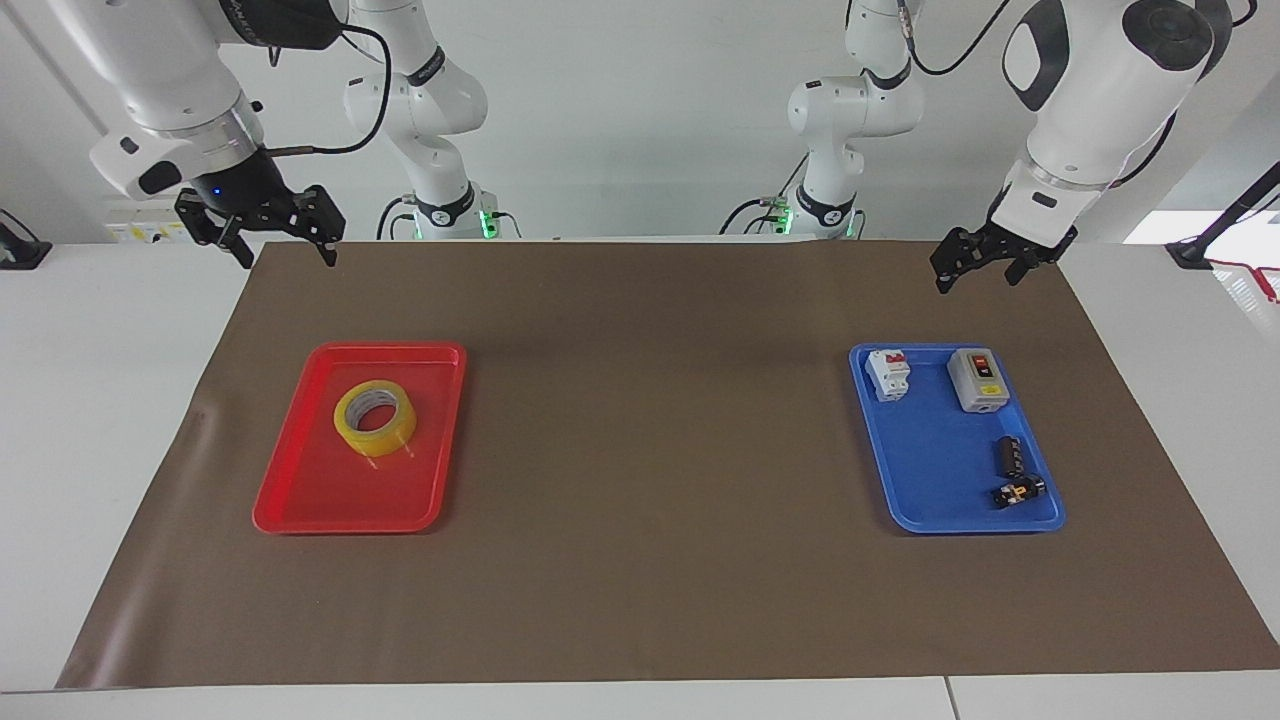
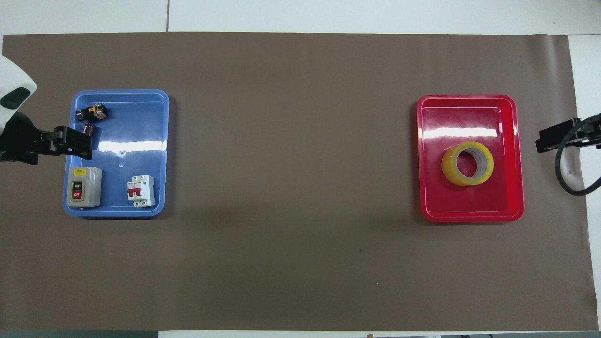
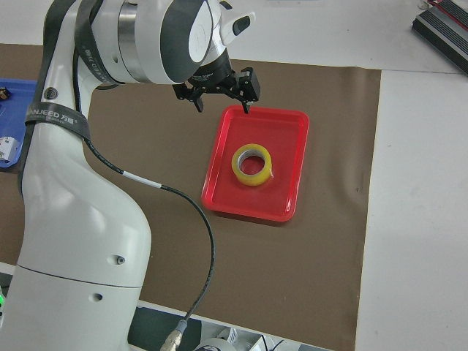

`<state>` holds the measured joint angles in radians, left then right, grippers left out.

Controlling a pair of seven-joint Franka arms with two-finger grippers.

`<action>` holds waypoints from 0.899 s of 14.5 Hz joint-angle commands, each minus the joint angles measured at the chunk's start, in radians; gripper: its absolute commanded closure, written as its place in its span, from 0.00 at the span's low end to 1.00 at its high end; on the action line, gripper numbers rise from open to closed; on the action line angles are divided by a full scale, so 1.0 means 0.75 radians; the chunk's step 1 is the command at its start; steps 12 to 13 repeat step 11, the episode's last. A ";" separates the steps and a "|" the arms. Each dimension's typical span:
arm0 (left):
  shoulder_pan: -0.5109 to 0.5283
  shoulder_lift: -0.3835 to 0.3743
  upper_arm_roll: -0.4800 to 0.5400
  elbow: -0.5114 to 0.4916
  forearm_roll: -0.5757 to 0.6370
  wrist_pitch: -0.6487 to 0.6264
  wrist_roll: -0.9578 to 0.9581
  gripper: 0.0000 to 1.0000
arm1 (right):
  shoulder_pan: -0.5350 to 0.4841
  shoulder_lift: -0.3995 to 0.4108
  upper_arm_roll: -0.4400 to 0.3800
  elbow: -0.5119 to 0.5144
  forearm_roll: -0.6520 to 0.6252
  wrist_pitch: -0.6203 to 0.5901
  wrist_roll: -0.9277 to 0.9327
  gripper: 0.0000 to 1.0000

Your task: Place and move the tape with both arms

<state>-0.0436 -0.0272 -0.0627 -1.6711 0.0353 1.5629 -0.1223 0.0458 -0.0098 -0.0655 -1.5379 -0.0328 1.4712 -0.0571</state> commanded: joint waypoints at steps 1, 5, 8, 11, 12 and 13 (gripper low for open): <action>0.013 -0.031 -0.004 -0.036 0.010 0.025 0.012 0.00 | -0.016 0.011 0.006 0.024 0.011 -0.021 -0.014 0.00; 0.013 -0.031 -0.004 -0.036 0.010 0.025 0.012 0.00 | -0.006 0.007 0.006 0.005 0.009 -0.008 -0.004 0.00; 0.013 -0.031 -0.004 -0.036 0.010 0.025 0.012 0.00 | -0.008 0.003 0.006 -0.007 0.009 0.018 -0.002 0.00; 0.013 -0.031 -0.004 -0.036 0.010 0.025 0.012 0.00 | -0.010 0.003 0.006 -0.007 0.009 0.018 -0.004 0.00; 0.013 -0.031 -0.004 -0.036 0.010 0.025 0.012 0.00 | -0.010 0.003 0.006 -0.007 0.009 0.018 -0.004 0.00; 0.013 -0.031 -0.004 -0.036 0.010 0.025 0.012 0.00 | -0.010 0.003 0.006 -0.007 0.009 0.018 -0.004 0.00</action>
